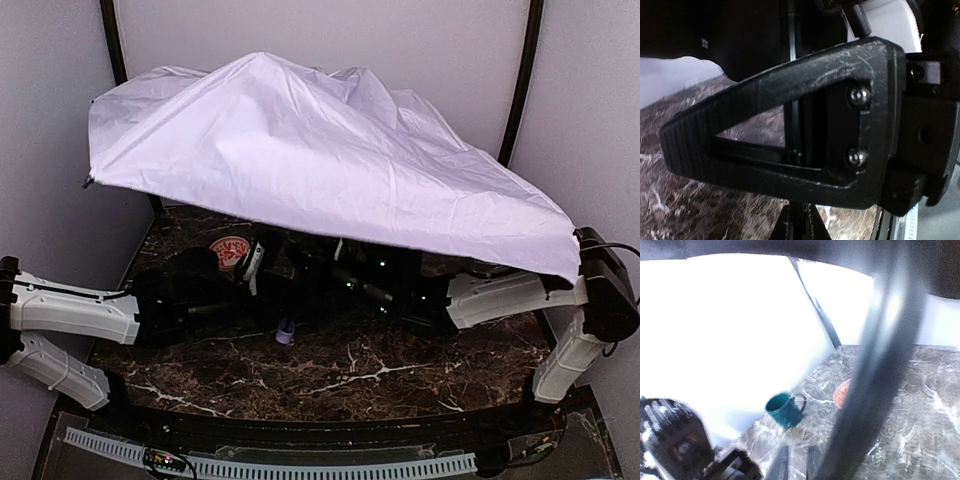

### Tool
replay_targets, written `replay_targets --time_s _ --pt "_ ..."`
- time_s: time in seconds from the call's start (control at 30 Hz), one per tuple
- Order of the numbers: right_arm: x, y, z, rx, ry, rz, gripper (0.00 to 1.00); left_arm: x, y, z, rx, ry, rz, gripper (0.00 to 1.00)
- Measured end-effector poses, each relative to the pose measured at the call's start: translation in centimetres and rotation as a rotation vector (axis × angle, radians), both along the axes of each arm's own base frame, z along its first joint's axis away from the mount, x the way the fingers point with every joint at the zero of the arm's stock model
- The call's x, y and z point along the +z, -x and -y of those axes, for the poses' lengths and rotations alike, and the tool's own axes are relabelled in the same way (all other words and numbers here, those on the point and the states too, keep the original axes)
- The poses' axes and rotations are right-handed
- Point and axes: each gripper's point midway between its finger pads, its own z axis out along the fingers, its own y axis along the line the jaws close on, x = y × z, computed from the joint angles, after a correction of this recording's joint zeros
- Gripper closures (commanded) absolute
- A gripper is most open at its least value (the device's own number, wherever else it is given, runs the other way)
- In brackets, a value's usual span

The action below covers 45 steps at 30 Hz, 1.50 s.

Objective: Put away the umbrella

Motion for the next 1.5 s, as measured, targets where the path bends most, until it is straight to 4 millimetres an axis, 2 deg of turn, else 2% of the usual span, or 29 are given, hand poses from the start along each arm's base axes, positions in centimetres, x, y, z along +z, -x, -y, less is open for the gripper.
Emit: replay_targets --time_s 0.13,0.2,0.3,0.43,0.5,0.53,0.6,0.8,0.87,0.9,1.0,1.03,1.07,1.1,1.13,1.2,1.3,1.5 --pt "2.0 0.6 0.5 0.013 -0.026 0.016 0.97 1.7 0.0 0.3 -0.005 0.058 0.039 1.00" --pt "2.6 0.8 0.7 0.020 -0.030 0.012 1.00 2.2 0.1 0.5 -0.010 0.077 0.049 1.00" --pt "3.2 0.8 0.6 0.024 -0.026 0.007 1.00 2.7 0.4 0.7 -0.030 0.093 0.063 0.99" --pt "3.9 1.2 0.5 0.060 -0.025 0.023 1.00 3.2 1.0 0.9 -0.080 0.112 0.080 0.61" --pt "4.1 0.9 0.8 0.066 -0.012 0.035 1.00 3.2 1.7 1.0 -0.117 0.119 0.094 0.46" --pt "4.3 0.7 0.9 0.076 -0.006 0.040 1.00 3.0 2.2 0.9 -0.142 0.122 0.096 0.42" --pt "4.8 0.8 0.7 0.120 0.000 0.055 1.00 2.7 2.9 0.7 -0.171 0.122 0.095 0.37" --pt "7.6 3.7 -0.8 0.330 -0.030 0.130 1.00 3.4 4.2 0.6 -0.277 0.159 0.085 0.35" --pt "8.7 4.9 -1.2 0.403 -0.051 0.153 1.00 3.6 4.3 0.5 -0.298 0.172 0.082 0.40" --pt "9.2 5.6 -1.3 0.443 -0.060 0.165 1.00 3.8 4.5 0.5 -0.314 0.177 0.081 0.48" --pt "10.1 6.9 -1.6 0.517 -0.072 0.198 1.00 4.4 5.3 0.6 -0.371 0.200 0.086 0.95" --pt "10.2 7.2 -1.6 0.537 -0.076 0.197 1.00 4.7 5.7 0.7 -0.397 0.214 0.094 1.00" --pt "10.4 7.5 -1.6 0.557 -0.076 0.194 1.00 5.0 5.9 0.7 -0.412 0.225 0.104 1.00" --pt "10.6 7.6 -1.6 0.564 -0.074 0.208 0.93 5.3 5.8 0.6 -0.416 0.239 0.093 1.00" --pt "10.6 7.6 -1.6 0.563 -0.067 0.224 0.80 5.3 5.6 0.6 -0.414 0.246 0.066 1.00" --pt "10.6 7.2 -1.6 0.540 -0.059 0.235 0.59 5.3 5.5 0.7 -0.414 0.258 0.052 1.00" --pt "10.5 4.9 -1.2 0.405 -0.041 0.225 0.47 5.3 5.1 0.8 -0.380 0.264 0.031 1.00" --pt "11.6 0.1 0.9 0.030 -0.022 0.244 0.42 2.6 3.3 1.1 -0.247 0.187 -0.033 1.00"
